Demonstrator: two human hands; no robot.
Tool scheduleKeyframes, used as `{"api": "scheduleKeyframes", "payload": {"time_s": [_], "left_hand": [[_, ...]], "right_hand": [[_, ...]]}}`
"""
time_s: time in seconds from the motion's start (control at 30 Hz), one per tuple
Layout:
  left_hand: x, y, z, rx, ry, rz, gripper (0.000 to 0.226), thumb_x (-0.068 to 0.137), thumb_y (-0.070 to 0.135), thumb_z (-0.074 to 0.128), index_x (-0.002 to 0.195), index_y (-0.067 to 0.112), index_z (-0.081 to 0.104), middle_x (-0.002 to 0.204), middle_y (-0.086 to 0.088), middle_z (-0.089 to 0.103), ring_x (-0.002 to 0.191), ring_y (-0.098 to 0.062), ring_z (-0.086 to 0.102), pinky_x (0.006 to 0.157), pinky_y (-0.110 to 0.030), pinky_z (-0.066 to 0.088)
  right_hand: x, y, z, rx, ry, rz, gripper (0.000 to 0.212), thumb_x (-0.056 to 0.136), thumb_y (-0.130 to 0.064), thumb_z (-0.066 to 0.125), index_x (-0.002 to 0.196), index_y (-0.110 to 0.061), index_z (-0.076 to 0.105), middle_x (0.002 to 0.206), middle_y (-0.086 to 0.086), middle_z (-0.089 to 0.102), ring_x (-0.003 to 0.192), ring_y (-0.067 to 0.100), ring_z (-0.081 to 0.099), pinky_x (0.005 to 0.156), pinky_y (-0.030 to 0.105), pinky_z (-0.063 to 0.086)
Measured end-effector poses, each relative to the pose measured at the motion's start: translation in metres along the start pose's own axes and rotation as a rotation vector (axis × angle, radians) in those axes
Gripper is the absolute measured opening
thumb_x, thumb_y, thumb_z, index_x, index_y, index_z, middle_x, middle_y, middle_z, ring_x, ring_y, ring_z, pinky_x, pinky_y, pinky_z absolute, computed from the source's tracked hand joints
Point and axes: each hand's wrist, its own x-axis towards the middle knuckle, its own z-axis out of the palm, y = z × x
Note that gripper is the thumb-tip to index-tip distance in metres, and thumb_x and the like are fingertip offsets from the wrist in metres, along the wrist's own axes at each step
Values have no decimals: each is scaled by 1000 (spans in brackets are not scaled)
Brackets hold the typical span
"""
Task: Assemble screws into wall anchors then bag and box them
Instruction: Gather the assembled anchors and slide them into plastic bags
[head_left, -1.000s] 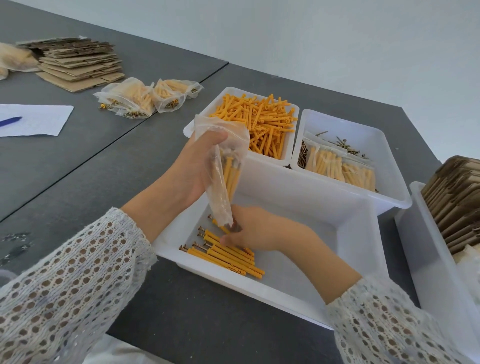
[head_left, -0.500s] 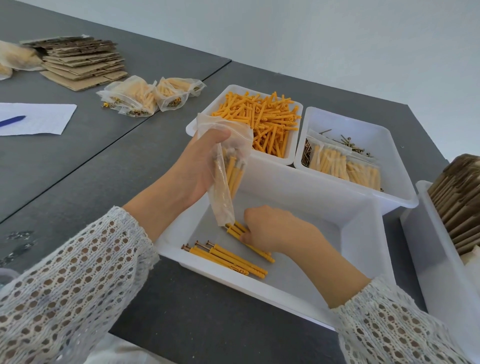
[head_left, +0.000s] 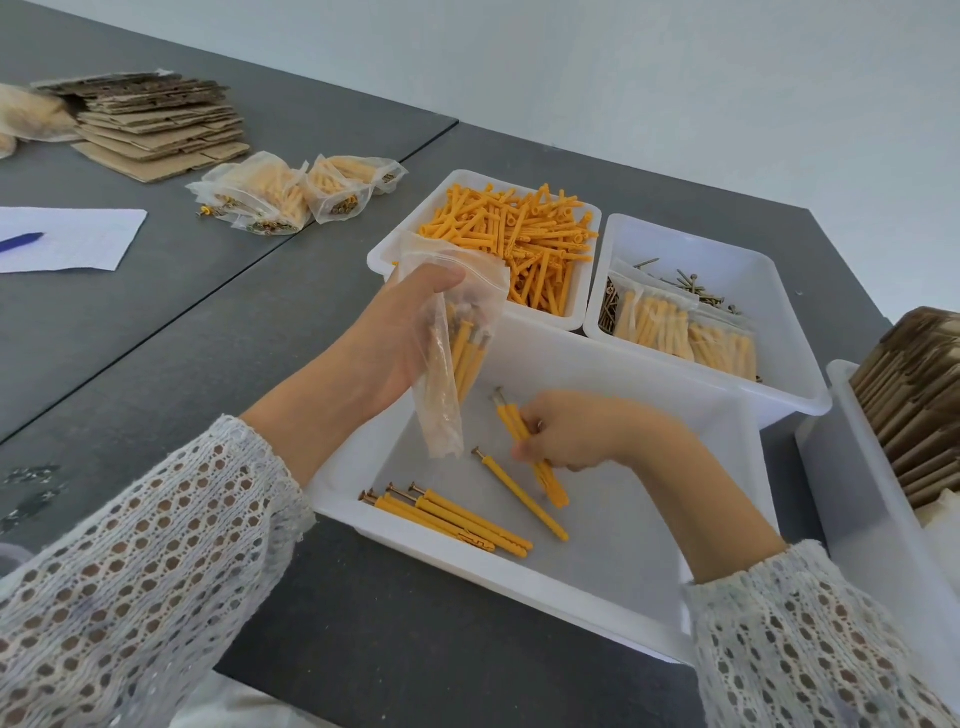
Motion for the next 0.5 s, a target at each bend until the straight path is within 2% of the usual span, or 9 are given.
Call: {"api": "scheduleKeyframes", "payload": {"time_s": [0.1,0.2,0.27,0.3,0.37,0.5], "left_hand": [[-1,-2,-1,59,-96,-35,47,87,28,57,128,6,55,101,-11,63,81,-19,62,71,-31,57],[-1,-5,2,117,-184,-101,44,79,29,59,122,20,56,108,-8,65,90,-19,65,82,-34,56],[0,-8,4,187,-184,-107,50,74,28,60,124,25,52,119,-7,62,100,-20,62,94,-39,52],[-1,-8,6,229,-178,-105,54,72,28,60,125,25,51,125,-9,60,105,-21,60,100,-40,49],[-2,-8,8,277,-172,-101,57,70,29,61,126,25,51,130,-10,58,110,-22,58,104,-41,45],[-4,-7,10,289,-170,-96,48,69,28,62,117,25,55,129,-14,60,110,-23,59,108,-45,44]], "right_hand": [[-5,5,-14,220,276,-18,26,98,-28,57,77,-12,53,60,1,50,45,9,43,49,21,35],[-5,10,-22,463,694,-58,22,98,-26,56,80,-13,54,68,4,52,55,14,45,56,28,38],[-8,9,-25,635,943,-160,22,99,-22,54,78,-18,53,70,6,54,57,14,47,59,30,40],[-10,6,-27,734,1013,-230,22,100,-20,53,78,-20,53,69,5,56,54,12,47,56,27,40],[-14,-1,-28,901,1036,-363,19,101,-17,52,84,-15,58,67,3,60,45,9,46,46,20,38],[-17,-14,-23,933,997,-501,18,102,-16,52,92,-4,62,70,2,64,45,14,50,44,22,39]]}}
